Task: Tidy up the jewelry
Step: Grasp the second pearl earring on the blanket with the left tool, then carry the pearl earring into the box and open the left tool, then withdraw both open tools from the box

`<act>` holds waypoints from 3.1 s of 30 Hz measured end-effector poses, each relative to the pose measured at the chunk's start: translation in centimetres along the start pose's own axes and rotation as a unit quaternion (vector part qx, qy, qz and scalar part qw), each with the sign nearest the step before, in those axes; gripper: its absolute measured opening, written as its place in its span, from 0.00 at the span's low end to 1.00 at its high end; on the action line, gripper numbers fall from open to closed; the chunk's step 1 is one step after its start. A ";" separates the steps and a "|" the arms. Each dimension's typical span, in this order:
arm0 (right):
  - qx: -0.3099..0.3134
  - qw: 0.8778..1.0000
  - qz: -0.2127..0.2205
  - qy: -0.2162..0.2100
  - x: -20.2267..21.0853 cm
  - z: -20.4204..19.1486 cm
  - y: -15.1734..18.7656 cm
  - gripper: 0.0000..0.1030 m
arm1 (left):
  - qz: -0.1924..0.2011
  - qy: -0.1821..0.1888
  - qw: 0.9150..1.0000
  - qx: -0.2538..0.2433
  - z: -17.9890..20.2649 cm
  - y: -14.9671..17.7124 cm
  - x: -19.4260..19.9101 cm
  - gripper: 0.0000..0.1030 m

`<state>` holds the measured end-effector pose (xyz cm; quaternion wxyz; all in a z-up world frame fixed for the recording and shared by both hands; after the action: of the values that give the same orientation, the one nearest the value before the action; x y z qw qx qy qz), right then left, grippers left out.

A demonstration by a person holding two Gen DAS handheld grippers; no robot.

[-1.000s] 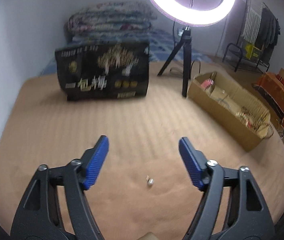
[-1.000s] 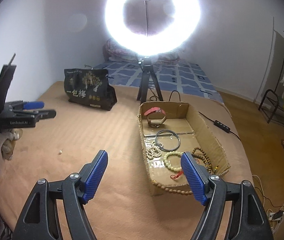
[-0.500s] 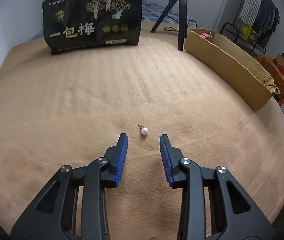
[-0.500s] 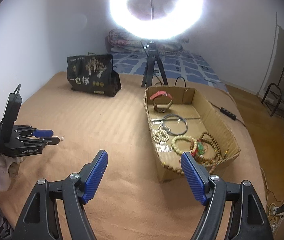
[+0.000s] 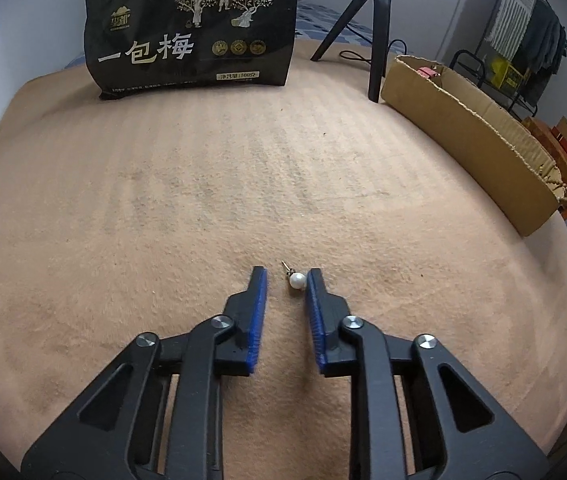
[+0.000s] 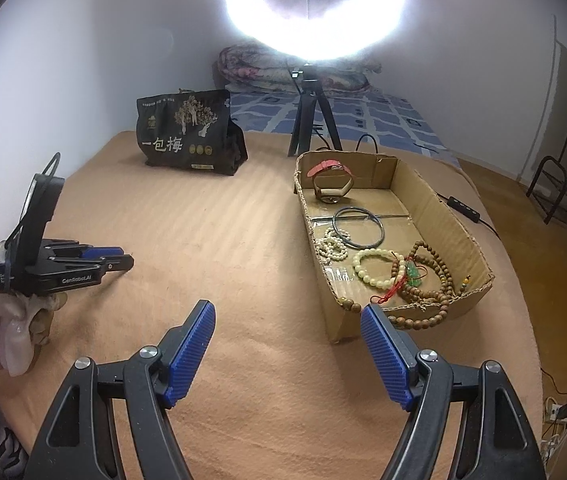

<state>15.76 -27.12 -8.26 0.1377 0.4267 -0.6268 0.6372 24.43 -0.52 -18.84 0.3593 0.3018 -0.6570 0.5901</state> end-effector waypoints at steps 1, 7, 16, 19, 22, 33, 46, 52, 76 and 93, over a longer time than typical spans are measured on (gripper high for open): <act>0.000 1.000 0.000 0.000 -0.1 0.0 0.0 0.75 | 0.001 -0.001 1.000 -0.001 0.0 0.0 0.0 0.14; -0.002 1.000 -0.002 -0.002 -0.2 -0.1 0.2 0.75 | 0.013 -0.016 1.000 -0.019 0.3 0.1 0.0 0.06; -0.007 1.000 0.003 -0.001 0.1 0.3 0.5 0.75 | 0.045 -0.020 0.998 -0.030 1.6 -1.4 1.8 0.06; -0.013 1.000 0.008 0.000 0.5 0.7 0.6 0.75 | 0.062 -0.013 0.997 -0.032 2.6 -2.3 3.0 0.06; -0.020 1.000 0.013 0.004 0.8 1.3 0.7 0.75 | 0.075 0.000 0.997 -0.035 4.2 -3.7 4.2 0.06; -0.050 0.998 0.021 0.036 2.5 4.3 1.0 0.75 | 0.114 0.040 0.990 -0.070 12.3 -9.3 6.3 0.06; -0.074 0.995 0.042 0.054 4.4 7.7 1.4 0.78 | 0.122 0.060 0.986 -0.096 18.9 -13.3 6.0 0.06; -0.085 0.994 0.043 0.059 4.3 8.8 1.7 0.78 | 0.115 0.064 0.986 -0.107 20.9 -14.0 4.9 0.06; -0.100 0.992 0.039 0.059 3.7 10.6 2.4 0.78 | 0.097 0.077 0.986 -0.113 24.5 -15.0 3.1 0.06; -0.105 0.992 0.037 0.056 3.6 10.4 2.7 0.81 | 0.116 0.061 0.987 -0.098 24.1 -15.4 3.8 0.77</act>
<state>15.58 -38.39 -9.09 0.1933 0.3502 -0.6969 0.5953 32.20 -26.16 -8.17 0.3553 0.1504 -0.7190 0.5781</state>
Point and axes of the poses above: each gripper's, at about its wrist camera, not at the fingertips, and x roughly against the way its jaws point, z to its right, y to its underside, the point moved 4 cm from there along -x, roughly the way its jaws point, and after that the axes turned 11 degrees about -y, right-handed, at the moved point
